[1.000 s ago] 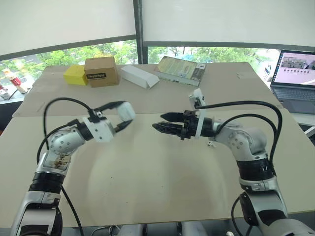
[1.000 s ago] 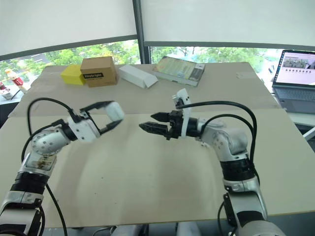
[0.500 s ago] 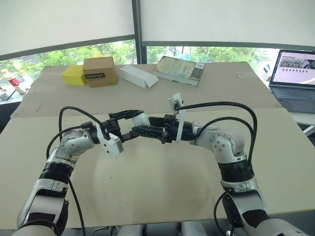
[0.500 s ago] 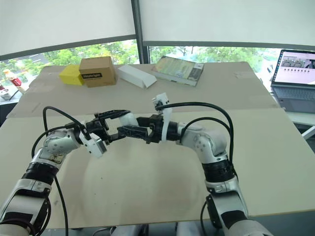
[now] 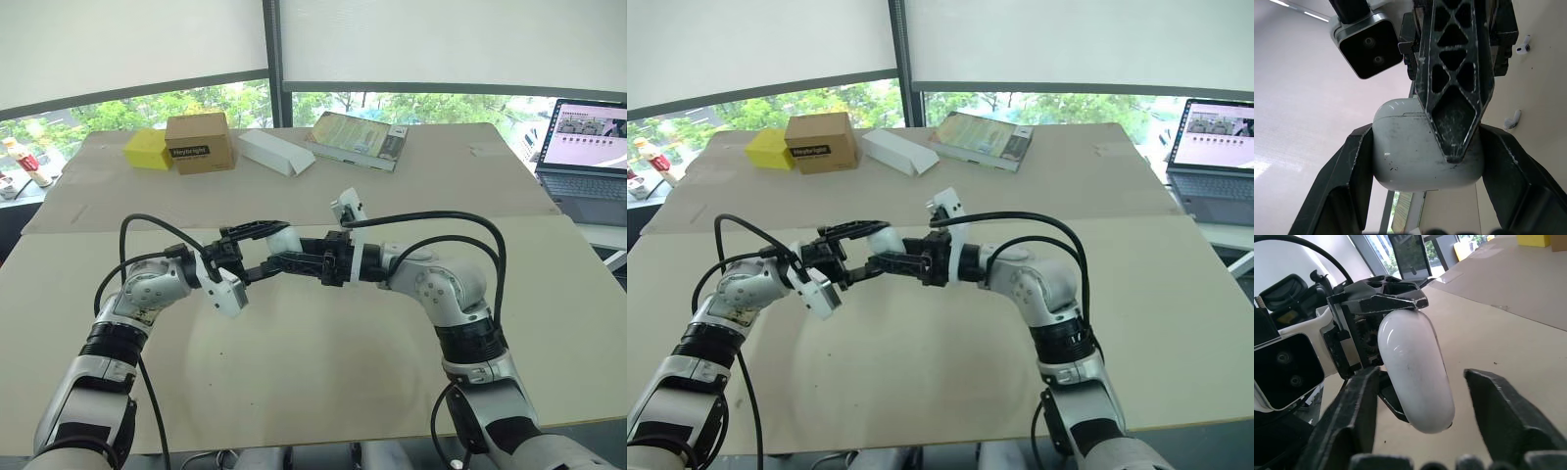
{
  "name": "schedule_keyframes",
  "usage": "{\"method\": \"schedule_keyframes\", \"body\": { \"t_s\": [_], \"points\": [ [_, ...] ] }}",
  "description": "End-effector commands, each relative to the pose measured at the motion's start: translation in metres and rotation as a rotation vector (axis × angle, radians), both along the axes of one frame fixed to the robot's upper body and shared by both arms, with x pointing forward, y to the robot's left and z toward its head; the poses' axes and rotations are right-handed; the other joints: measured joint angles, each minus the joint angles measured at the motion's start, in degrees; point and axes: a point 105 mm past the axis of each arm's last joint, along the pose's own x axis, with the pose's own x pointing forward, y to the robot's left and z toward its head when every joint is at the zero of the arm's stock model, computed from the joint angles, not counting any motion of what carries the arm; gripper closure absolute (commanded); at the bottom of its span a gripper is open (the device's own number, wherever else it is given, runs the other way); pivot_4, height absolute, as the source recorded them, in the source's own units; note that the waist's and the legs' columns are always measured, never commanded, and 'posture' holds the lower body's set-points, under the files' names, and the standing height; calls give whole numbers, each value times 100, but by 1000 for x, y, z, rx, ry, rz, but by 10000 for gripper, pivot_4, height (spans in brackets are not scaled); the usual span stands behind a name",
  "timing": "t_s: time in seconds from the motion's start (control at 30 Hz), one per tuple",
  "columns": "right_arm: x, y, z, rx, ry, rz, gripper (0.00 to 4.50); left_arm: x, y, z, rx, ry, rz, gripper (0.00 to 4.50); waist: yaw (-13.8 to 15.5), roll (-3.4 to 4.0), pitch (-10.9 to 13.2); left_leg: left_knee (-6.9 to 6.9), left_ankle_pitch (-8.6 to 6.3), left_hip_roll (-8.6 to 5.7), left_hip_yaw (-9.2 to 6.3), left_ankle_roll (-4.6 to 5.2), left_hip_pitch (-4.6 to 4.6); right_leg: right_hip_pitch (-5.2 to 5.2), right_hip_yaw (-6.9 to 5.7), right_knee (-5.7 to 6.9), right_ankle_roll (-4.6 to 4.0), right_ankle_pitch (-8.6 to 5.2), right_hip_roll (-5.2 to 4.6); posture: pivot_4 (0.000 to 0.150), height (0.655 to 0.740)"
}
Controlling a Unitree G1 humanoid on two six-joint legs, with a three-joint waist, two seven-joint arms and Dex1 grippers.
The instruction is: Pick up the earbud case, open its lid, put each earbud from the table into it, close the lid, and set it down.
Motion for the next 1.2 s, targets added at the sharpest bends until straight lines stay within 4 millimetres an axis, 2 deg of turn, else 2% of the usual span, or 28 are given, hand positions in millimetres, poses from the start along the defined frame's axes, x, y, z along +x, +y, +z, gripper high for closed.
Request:
{"method": "schedule_keyframes", "body": {
  "t_s": [0.03, 0.1, 0.33, 0.43, 0.47, 0.5, 0.57, 0.7, 0.8, 0.83, 0.9, 0.97, 1.0, 1.07, 1.2],
  "points": [
    [-2, 3, 17, 52, -52, 15, 29473, -6, -4, 9, -17, -48, -34, 19137, -3, 0, 0, 0, 0, 0, 0, 0, 0, 0, 0, 0, 0, 0, 0, 1500, 7400],
    [-3, 3, 17, 52, -52, 20, 35445, -6, -4, 8, -15, -44, -32, 19137, -1, 0, 0, 0, 1, 0, 0, -1, 0, 0, 0, 2, 0, 0, 0, 1500, 7400],
    [-1, 0, 19, 66, -56, 7, 35658, -6, -5, 7, -8, -38, -41, 19137, -11, 0, 0, 1, 1, 0, 0, -1, 0, 0, 0, 1, 0, 0, 0, 1500, 7400],
    [3, -2, 19, 70, -54, -18, 36374, -7, -3, 9, -17, -33, -37, 3729, -14, 0, 0, 1, 1, 0, 0, -1, 0, 0, 0, 1, 0, 0, 0, 1500, 7400],
    [5, -4, 18, 70, -50, -30, 36995, -7, -2, 10, -21, -39, -35, 69, -15, 0, 0, 1, 1, -1, 0, -2, 0, 0, 0, 2, 0, 0, -1, 1500, 7400],
    [7, -6, 17, 70, -47, -40, 36991, -7, -1, 11, -24, -45, -34, 0, -16, 0, 0, 2, 1, 0, 0, -2, 0, 0, 0, 2, 0, 0, 0, 1500, 7400],
    [15, -14, 12, 59, -40, -85, 36991, -8, 1, 14, -28, -56, -31, 0, -18, 0, 0, 2, 1, 0, 0, -2, 0, 0, 0, 2, 0, 0, 0, 1500, 7400],
    [43, -42, 6, 8, -80, -250, 36991, -17, 4, 27, -86, -56, -54, 0, -19, 0, 0, 3, 1, 0, 0, -2, 0, 0, 0, 2, 0, 0, -1, 1500, 7400],
    [62, -60, 5, -167, -300, -358, 36991, -15, 2, 31, -113, 102, -35, 0, -30, 0, 0, 4, 1, 0, 0, -2, -2, -1, 1, 2, 0, 0, -2, 1500, 7400],
    [63, -63, 5, -236, -387, -349, 36991, -13, 1, 28, -115, 204, -22, 0, -40, 1, 0, 4, 1, -1, 0, -1, -2, -1, 1, 3, 1, 0, -2, 1500, 7400],
    [63, -64, 5, -336, -522, -307, 36991, -9, 0, 26, -128, 384, -8, 4926, -94, 1, 0, 6, -1, -1, 1, 1, -2, -1, 1, 4, 2, -1, -1, 1500, 7400],
    [61, -63, 5, -403, -614, -252, 36991, -4, -2, 20, -105, 568, 17, 11867, -134, 0, 0, 7, -2, -1, 1, 4, -2, 0, 2, 4, 3, -2, 5, 1500, 7400],
    [59, -62, 5, -442, -659, -214, 36991, -4, -4, 19, -86, 634, 20, 16973, -142, 0, 0, 8, -3, 0, 2, 5, -1, 1, 1, 4, 3, -2, 11, 1500, 7400],
    [55, -61, 4, -492, -719, -163, 36991, -2, -7, 19, -61, 735, 35, 16973, -166, 0, 0, 10, -2, 3, 2, 4, 0, 2, 2, 5, 3, -2, 18, 1500, 7400],
    [49, -56, 0, -570, -811, -75, 36991, 2, -12, 25, -13, 752, 50, 16973, -151, 0, 1, 23, 6, 4, 2, -11, -4, 3, 2, 2, 2, -2, 21, 1500, 7400]
  ]
}}
